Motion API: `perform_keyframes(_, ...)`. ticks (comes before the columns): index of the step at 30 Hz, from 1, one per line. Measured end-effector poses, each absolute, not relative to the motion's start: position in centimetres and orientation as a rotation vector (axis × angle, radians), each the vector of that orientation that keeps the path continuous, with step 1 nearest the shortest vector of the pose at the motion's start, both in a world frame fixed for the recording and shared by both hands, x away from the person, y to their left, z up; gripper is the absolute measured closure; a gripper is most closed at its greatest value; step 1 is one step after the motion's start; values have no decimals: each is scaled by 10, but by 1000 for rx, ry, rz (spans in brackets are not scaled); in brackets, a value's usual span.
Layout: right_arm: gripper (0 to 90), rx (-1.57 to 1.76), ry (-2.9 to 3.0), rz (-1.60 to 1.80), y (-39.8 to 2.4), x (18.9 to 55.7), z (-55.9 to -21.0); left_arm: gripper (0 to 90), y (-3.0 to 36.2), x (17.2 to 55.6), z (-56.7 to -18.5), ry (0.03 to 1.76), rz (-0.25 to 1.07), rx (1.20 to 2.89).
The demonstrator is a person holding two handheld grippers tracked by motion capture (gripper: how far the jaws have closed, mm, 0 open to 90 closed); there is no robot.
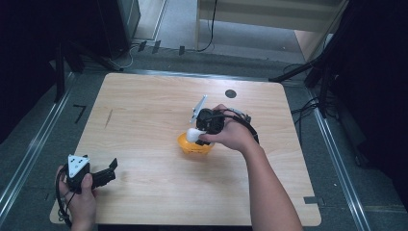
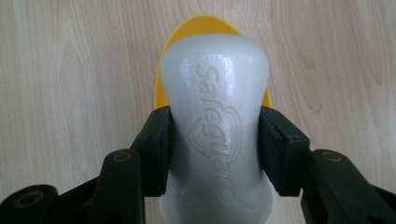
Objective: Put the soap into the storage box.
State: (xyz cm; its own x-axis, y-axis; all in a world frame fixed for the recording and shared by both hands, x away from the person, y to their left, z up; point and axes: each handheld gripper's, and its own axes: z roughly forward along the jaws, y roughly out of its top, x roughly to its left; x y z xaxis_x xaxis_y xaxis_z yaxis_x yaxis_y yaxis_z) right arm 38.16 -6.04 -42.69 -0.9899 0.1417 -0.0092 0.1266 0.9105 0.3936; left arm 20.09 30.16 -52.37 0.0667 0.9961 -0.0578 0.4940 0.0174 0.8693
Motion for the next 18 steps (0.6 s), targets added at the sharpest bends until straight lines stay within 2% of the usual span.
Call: perform_keyframes(18, 507, 151, 3058, 551, -43, 387, -441, 0, 301, 201, -524, 1524, 827, 1590)
